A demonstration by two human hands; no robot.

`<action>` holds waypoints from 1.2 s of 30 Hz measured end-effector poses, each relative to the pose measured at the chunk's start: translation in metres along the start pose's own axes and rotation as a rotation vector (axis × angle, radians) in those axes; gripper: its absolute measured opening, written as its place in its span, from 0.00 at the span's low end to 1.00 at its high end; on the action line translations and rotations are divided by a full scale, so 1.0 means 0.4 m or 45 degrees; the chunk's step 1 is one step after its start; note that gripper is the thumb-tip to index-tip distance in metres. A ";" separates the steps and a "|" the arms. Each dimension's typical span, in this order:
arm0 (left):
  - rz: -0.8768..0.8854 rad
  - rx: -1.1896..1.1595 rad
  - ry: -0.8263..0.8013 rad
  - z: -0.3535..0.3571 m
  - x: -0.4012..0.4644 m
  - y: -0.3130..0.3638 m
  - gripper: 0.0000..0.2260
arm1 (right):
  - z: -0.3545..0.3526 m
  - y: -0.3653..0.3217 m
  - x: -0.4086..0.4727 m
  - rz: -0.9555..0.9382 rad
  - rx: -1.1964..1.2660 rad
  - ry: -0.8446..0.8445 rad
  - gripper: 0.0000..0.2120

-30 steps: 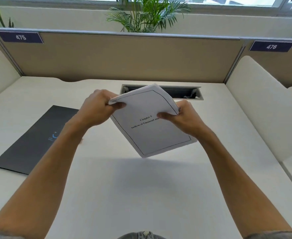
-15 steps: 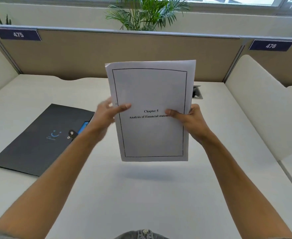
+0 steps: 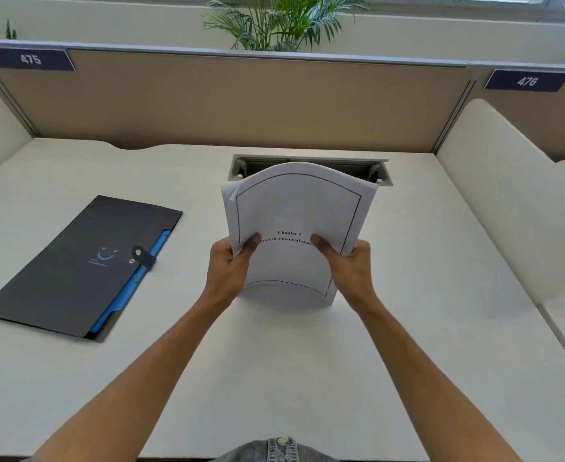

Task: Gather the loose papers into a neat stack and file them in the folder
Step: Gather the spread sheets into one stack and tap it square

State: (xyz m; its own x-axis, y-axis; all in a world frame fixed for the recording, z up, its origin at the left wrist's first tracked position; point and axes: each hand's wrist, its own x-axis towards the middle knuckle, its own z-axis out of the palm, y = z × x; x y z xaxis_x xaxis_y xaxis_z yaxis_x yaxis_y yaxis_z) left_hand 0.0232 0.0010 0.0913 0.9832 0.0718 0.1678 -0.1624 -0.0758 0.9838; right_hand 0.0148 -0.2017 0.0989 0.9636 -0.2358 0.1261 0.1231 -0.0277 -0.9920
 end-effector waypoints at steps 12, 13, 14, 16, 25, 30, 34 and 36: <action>-0.144 -0.076 -0.056 0.001 -0.033 -0.052 0.11 | -0.002 0.067 -0.034 0.105 0.004 -0.006 0.12; -0.155 -0.082 -0.055 0.001 -0.036 -0.063 0.14 | -0.002 0.074 -0.036 0.117 0.008 -0.005 0.15; -0.170 -0.091 -0.042 0.001 -0.037 -0.069 0.15 | -0.002 0.079 -0.037 0.120 0.016 0.003 0.18; -0.220 -0.112 -0.009 -0.001 -0.032 -0.068 0.12 | 0.001 0.082 -0.034 0.135 0.009 0.022 0.20; -0.435 -0.120 0.057 -0.010 0.007 -0.088 0.13 | 0.012 0.088 0.022 0.228 -0.247 0.279 0.10; -0.499 0.108 0.161 0.000 0.011 -0.136 0.31 | 0.019 0.131 0.043 0.310 -0.403 0.256 0.19; -0.531 0.269 0.175 0.011 0.012 -0.154 0.34 | 0.026 0.157 0.055 0.363 -0.526 0.193 0.22; -0.536 0.356 0.159 0.017 0.015 -0.162 0.33 | 0.030 0.167 0.058 0.375 -0.574 0.165 0.21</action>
State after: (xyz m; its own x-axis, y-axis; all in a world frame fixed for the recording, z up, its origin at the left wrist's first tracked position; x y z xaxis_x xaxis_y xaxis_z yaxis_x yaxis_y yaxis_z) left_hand 0.0400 -0.0004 0.0281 0.9384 0.2700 -0.2155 0.2900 -0.2767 0.9162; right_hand 0.0483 -0.1975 0.0356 0.9014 -0.4130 -0.1297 -0.2881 -0.3488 -0.8918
